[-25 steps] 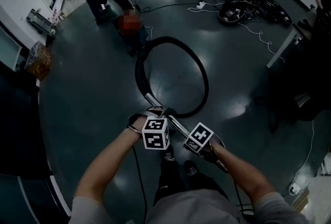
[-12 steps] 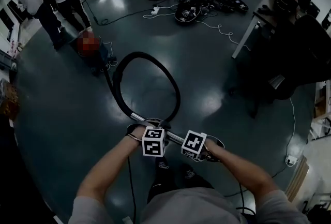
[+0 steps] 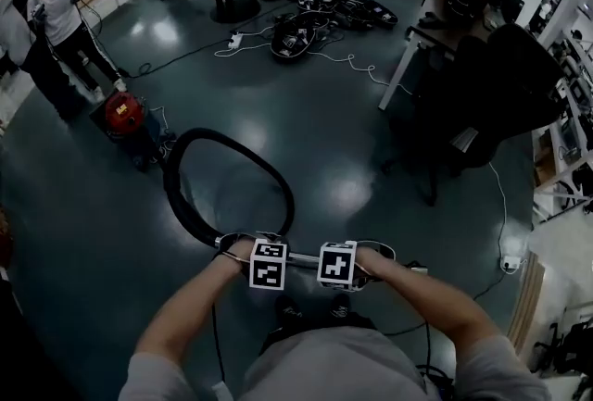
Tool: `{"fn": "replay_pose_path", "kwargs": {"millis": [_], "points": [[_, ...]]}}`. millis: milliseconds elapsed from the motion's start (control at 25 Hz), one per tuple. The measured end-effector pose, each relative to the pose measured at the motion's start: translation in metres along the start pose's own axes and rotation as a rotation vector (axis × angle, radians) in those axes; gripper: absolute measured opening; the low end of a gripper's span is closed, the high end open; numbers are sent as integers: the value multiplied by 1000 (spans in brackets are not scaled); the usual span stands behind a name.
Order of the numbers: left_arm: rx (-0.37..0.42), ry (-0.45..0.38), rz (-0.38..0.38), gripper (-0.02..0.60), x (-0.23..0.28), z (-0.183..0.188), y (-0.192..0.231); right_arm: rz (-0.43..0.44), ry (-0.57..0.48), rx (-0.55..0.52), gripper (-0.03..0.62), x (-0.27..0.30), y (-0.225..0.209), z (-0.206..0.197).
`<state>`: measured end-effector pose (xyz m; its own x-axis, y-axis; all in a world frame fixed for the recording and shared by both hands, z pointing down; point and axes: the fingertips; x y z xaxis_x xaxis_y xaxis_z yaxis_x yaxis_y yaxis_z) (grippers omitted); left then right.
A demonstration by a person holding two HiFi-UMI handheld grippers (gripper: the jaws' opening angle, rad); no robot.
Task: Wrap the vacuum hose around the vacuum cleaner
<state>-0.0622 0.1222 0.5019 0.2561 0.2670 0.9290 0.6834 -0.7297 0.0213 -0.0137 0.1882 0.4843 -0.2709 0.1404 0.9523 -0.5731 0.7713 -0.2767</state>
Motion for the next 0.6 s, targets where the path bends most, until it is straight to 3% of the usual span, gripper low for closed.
{"fn": "replay_pose_path", "kwargs": {"millis": [40, 280, 600], "points": [[7, -2, -6, 101, 0, -1, -1, 3, 8, 3, 83, 1, -1, -1], [-19, 53, -38, 98, -6, -17, 5, 88, -28, 29, 83, 6, -4, 13], [-104, 122, -21, 94, -14, -25, 23, 157, -84, -66, 85, -6, -26, 18]]}}
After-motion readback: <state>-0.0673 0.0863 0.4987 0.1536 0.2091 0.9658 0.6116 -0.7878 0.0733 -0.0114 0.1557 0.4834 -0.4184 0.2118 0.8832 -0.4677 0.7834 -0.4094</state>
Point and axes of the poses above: the fingertips, and each gripper's own axes: x forward along the fingers, y to its left, z out of its top, and after that the axes turned 3 degrees about -y, right-handed
